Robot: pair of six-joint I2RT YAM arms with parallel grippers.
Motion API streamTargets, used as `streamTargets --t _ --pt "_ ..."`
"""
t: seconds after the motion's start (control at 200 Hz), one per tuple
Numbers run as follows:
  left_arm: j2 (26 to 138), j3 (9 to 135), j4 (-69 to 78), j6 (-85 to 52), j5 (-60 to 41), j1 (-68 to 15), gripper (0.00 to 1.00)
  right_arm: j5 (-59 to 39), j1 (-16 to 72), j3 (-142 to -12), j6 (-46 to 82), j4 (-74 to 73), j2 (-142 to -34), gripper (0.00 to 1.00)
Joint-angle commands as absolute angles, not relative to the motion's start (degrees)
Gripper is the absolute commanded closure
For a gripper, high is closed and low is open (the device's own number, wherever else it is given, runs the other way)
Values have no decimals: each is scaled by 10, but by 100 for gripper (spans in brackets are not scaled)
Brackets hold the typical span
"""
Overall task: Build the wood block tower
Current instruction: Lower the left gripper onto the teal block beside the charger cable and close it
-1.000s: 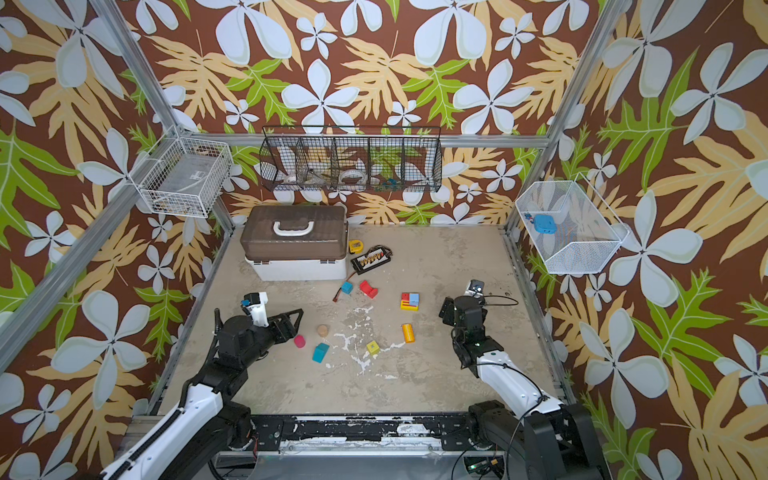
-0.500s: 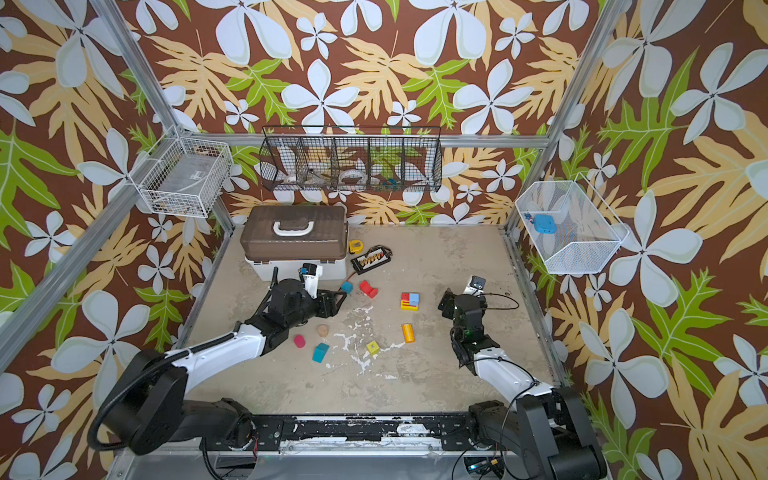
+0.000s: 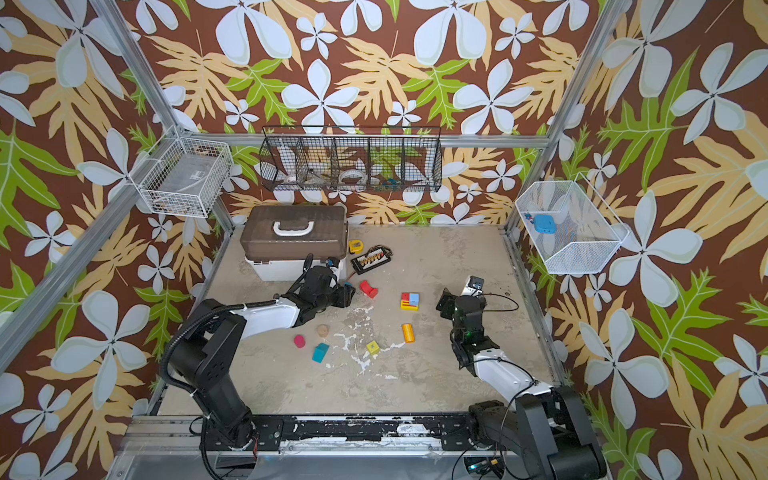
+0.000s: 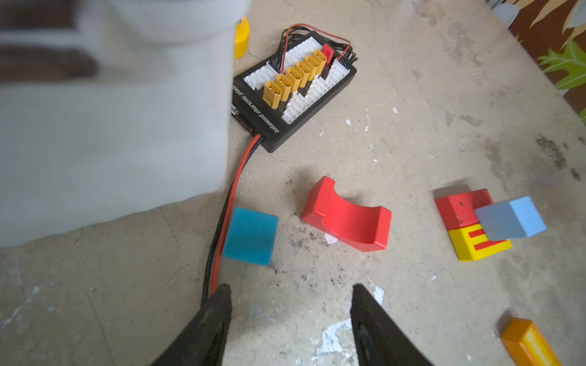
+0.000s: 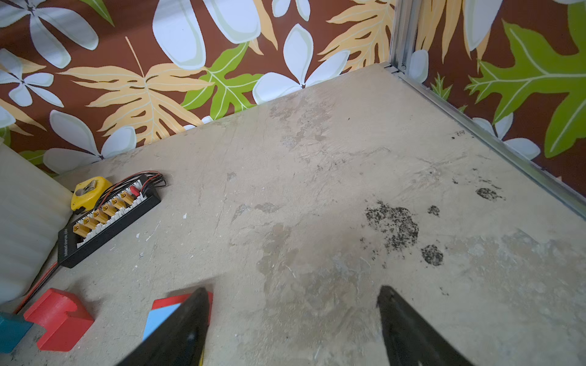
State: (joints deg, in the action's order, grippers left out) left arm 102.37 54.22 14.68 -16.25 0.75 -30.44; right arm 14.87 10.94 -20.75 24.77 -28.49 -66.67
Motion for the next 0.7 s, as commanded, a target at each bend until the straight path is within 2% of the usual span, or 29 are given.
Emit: streamTargets --t 0.0,0.696 --pt "1039 560 134 -140 22 -304 41 142 109 -209 241 -301 -667 16" --pt "1108 612 109 -100 71 -304 46 132 111 -206 240 -307 -669 16"
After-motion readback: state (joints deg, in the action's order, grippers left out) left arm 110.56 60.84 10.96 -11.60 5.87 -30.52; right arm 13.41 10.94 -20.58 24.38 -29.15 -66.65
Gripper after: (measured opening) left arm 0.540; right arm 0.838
